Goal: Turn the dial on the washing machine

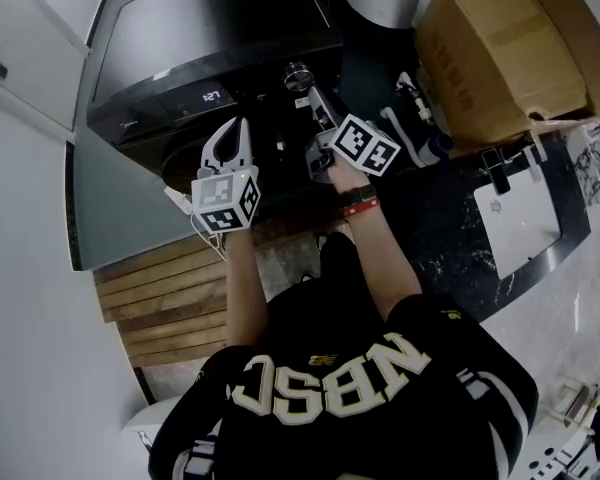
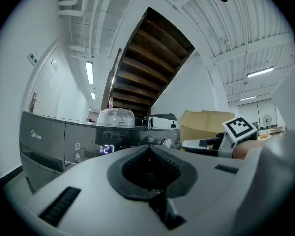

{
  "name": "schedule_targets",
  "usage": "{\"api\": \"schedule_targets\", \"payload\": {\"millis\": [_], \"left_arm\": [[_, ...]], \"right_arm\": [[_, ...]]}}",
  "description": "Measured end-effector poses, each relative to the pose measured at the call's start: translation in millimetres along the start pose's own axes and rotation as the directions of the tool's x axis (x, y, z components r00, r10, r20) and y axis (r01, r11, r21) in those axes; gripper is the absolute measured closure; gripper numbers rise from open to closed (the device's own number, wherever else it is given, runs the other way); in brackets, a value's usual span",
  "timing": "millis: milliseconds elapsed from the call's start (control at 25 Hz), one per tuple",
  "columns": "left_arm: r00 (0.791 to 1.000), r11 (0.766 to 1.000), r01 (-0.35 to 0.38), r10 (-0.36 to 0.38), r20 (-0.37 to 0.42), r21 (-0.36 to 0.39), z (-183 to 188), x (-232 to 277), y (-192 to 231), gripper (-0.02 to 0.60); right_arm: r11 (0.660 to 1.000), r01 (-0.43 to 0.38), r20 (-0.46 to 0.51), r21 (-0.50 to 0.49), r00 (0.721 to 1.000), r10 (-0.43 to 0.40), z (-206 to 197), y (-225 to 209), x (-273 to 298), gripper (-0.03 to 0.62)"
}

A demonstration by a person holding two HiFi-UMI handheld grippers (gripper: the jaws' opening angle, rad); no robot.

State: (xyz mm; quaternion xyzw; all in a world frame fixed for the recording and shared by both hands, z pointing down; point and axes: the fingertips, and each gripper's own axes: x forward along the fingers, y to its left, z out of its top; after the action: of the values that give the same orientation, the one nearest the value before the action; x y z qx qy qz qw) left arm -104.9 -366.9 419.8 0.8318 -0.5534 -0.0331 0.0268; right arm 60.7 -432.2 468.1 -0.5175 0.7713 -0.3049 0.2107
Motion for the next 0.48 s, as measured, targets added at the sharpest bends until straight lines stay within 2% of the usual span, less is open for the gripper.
{"api": "schedule_targets", "payload": {"millis": [120,240,480], "left_arm": [[1.000,1.000,-0.004,0.004,-0.005,0.002,-2.8,-4.8,-0.4,0.568],[1.000,1.000,-0.001,0.001,-0.008,0.011,-3.8,-8.8,-3.9,0.568],[1.000,0.999,0.010,-0.010,-0.001,0.041,-2.5,-18.0,-14.5,0.568]], "right_arm": [[0.983,0.014,-0.013,-0.184,1.000,-0.017,0.4,5.6,-15.3,0.419],[0.941,0.026,-0.010,-0.339,0.999,-0.031,2.7,13.2,-29.1,0.459],[0.844,0.022,-0.017,-0.536,0.999,-0.037,-1.2,27.1,-49.6,0.513]]}}
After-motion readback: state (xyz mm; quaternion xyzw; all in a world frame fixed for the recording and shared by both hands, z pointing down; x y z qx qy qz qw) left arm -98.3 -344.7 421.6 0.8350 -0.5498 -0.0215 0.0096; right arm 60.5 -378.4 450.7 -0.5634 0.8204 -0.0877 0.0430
